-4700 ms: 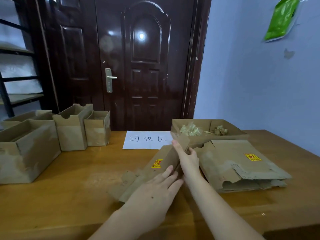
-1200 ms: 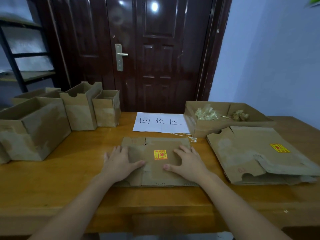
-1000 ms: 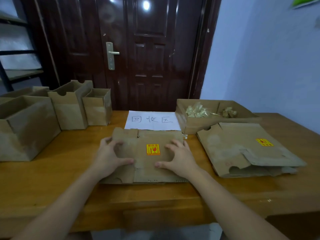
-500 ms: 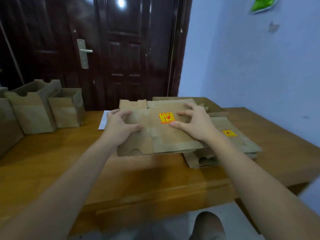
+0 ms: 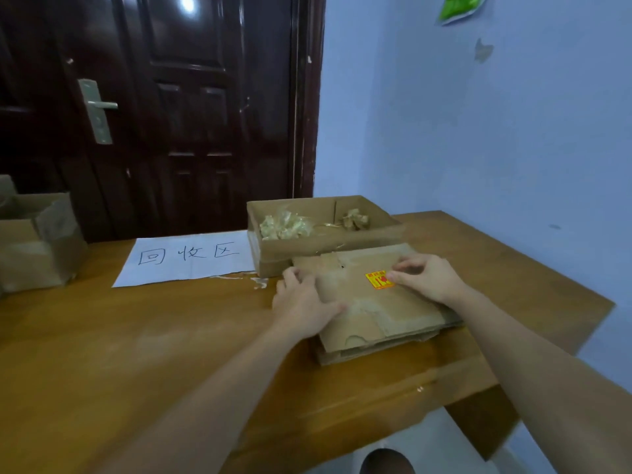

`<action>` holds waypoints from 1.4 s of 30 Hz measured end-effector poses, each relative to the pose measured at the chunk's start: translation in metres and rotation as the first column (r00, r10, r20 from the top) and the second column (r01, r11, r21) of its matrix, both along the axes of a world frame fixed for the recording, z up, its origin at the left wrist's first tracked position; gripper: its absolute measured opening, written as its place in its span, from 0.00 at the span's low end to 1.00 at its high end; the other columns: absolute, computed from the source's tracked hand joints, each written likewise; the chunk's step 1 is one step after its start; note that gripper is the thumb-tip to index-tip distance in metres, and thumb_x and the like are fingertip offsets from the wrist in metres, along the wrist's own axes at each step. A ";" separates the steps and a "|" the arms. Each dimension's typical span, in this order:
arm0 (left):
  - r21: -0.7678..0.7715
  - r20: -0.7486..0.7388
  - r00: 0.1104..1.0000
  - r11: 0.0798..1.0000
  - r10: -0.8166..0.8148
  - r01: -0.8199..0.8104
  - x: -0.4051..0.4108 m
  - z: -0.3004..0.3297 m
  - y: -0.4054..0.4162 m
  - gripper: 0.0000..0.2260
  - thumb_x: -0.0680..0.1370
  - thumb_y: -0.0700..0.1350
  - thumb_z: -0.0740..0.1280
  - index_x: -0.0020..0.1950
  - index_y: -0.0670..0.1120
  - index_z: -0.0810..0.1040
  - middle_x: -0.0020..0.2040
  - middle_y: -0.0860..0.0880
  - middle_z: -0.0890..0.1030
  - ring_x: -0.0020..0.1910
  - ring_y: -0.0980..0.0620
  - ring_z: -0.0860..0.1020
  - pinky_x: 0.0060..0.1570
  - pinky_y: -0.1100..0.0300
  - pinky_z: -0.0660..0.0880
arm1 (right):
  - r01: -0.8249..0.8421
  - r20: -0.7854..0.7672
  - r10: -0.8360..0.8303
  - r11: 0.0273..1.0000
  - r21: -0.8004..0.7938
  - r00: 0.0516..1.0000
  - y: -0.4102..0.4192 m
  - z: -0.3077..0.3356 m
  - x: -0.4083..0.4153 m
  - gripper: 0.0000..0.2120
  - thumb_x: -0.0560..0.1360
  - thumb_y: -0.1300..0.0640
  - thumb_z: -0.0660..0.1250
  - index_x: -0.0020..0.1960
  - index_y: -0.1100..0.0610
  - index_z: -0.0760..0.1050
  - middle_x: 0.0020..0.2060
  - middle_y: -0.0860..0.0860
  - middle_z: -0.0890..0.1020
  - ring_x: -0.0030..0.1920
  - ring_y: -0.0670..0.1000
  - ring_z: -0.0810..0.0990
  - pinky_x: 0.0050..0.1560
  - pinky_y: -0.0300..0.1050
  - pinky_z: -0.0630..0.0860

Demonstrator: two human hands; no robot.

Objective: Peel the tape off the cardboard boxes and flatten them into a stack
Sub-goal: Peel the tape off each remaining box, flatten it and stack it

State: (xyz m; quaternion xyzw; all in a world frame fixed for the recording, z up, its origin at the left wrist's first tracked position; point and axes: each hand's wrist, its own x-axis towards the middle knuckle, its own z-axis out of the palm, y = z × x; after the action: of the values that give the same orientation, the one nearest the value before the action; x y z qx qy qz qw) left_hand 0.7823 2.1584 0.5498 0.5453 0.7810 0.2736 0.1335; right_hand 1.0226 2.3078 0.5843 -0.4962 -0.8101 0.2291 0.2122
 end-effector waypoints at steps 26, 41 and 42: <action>-0.188 -0.408 0.836 0.930 -0.367 0.316 0.017 -0.039 0.024 0.39 0.79 0.73 0.38 0.85 0.54 0.49 0.84 0.54 0.44 0.83 0.52 0.41 0.80 0.45 0.39 | -0.067 0.539 0.021 0.996 0.065 0.842 0.016 -0.065 -0.034 0.45 0.75 0.23 0.38 0.84 0.48 0.44 0.83 0.50 0.42 0.82 0.55 0.38 0.80 0.59 0.40; -0.121 -0.328 0.850 0.911 -0.412 0.395 0.006 -0.030 0.013 0.33 0.84 0.68 0.45 0.84 0.51 0.56 0.84 0.52 0.51 0.83 0.52 0.47 0.79 0.49 0.41 | -0.041 0.568 -0.018 0.995 0.092 0.823 -0.010 -0.041 -0.044 0.34 0.82 0.33 0.45 0.82 0.51 0.56 0.81 0.55 0.56 0.80 0.58 0.55 0.77 0.57 0.58; -0.119 -0.316 0.851 0.907 -0.419 0.403 0.002 -0.026 0.010 0.33 0.84 0.68 0.46 0.83 0.51 0.59 0.84 0.52 0.54 0.83 0.51 0.49 0.79 0.50 0.43 | -0.039 0.556 -0.024 0.994 0.101 0.831 -0.014 -0.036 -0.046 0.32 0.83 0.34 0.48 0.81 0.50 0.60 0.80 0.54 0.60 0.78 0.58 0.61 0.74 0.56 0.63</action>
State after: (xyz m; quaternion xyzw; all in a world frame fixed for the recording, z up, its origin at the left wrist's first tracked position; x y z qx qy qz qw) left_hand 0.7840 2.1680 0.5237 0.7345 0.6639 0.1230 0.0676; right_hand 0.9762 2.2941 0.5484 -0.5260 -0.8499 0.0313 -0.0071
